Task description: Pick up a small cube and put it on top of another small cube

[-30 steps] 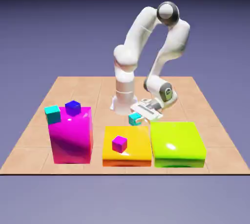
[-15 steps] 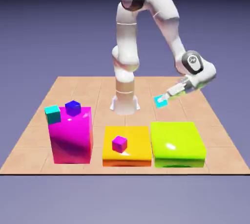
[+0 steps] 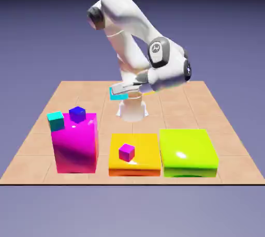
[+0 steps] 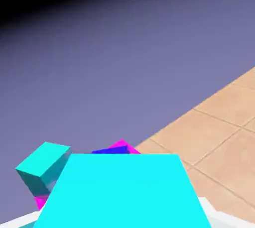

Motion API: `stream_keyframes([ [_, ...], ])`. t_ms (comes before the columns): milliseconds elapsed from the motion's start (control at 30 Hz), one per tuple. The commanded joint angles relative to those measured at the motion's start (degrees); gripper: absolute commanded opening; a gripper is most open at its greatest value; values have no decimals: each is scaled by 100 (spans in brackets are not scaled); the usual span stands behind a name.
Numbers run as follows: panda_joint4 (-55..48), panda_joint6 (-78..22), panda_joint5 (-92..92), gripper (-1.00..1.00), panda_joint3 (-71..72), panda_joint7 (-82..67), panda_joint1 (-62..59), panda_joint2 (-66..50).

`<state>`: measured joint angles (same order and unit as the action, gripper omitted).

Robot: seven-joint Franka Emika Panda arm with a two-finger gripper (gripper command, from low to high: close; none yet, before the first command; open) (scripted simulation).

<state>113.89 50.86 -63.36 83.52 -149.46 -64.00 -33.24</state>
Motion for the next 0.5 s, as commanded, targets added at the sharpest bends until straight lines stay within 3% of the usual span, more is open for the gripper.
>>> stream_keyframes([
  [0,-148,-234,-90,-100,-208,-121,37,-198],
  [133,-657,-1092,-608,-100,-1006,-745,207,-953],
  [333,180,-600,-925,-100,-940,-733,-570,-933],
  [367,180,-600,-925,100,-940,-733,-570,-933],
  [467,-224,-845,-840,100,-991,-808,-155,-963],
])
